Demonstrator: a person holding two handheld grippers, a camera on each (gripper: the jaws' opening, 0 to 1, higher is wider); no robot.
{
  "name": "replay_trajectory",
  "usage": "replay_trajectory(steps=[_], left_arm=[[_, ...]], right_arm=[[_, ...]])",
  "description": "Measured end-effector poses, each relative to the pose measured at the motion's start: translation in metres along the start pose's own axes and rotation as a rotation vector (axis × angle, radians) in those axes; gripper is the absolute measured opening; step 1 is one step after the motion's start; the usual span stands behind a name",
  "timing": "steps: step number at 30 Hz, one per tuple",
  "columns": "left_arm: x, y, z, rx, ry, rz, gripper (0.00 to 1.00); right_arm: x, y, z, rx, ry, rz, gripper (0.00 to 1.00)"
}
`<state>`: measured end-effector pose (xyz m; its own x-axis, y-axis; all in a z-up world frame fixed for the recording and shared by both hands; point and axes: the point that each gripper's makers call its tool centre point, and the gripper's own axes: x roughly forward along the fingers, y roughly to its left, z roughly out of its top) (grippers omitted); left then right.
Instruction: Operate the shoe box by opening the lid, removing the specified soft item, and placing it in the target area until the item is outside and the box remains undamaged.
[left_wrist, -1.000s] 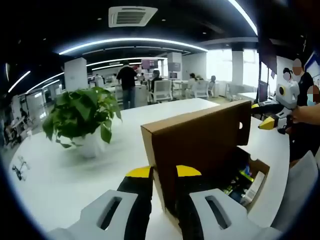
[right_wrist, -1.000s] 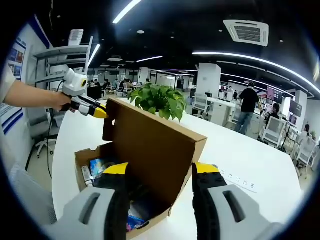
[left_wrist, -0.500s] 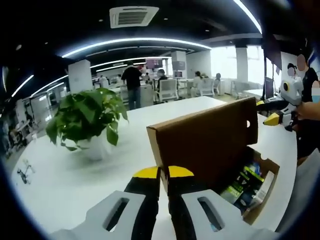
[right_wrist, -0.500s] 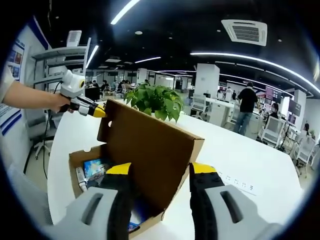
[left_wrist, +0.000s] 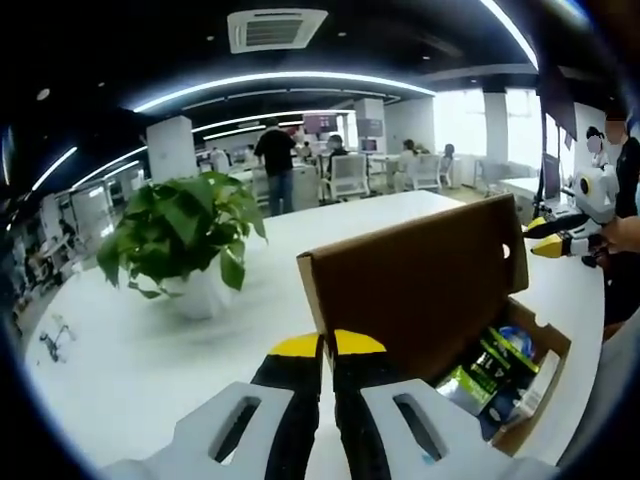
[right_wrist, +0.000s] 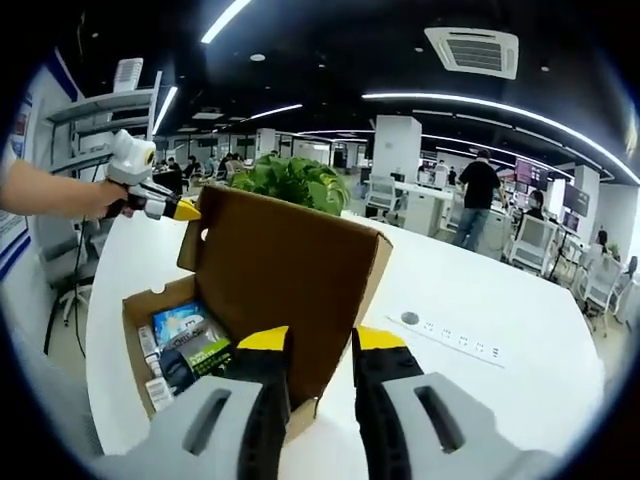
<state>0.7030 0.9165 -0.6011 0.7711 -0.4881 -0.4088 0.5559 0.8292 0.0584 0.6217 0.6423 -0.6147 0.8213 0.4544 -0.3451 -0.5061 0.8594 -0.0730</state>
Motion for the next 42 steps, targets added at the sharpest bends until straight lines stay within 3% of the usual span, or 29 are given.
replay_trajectory(steps=[8,22,29,34,42], left_arm=[[0.007,0.002,0.001,-0.008,0.006,-0.004,0.00],[0.027,0.014,0.000,-0.020,0.023,-0.013,0.00],[0.039,0.017,-0.002,-0.025,0.032,-0.014,0.00],[0.048,0.021,-0.004,-0.031,0.040,-0.012,0.00],[0.061,0.024,-0.008,-0.048,0.061,-0.011,0.00]], right_arm=[[0.004,0.000,-0.024,0.004,0.054,-0.024,0.15],[0.014,-0.004,-0.050,0.048,0.105,-0.049,0.14],[0.018,-0.007,-0.054,0.051,0.118,-0.062,0.10],[0.021,-0.010,-0.056,0.049,0.130,-0.073,0.02],[0.023,-0.012,-0.056,0.024,0.145,-0.072,0.02]])
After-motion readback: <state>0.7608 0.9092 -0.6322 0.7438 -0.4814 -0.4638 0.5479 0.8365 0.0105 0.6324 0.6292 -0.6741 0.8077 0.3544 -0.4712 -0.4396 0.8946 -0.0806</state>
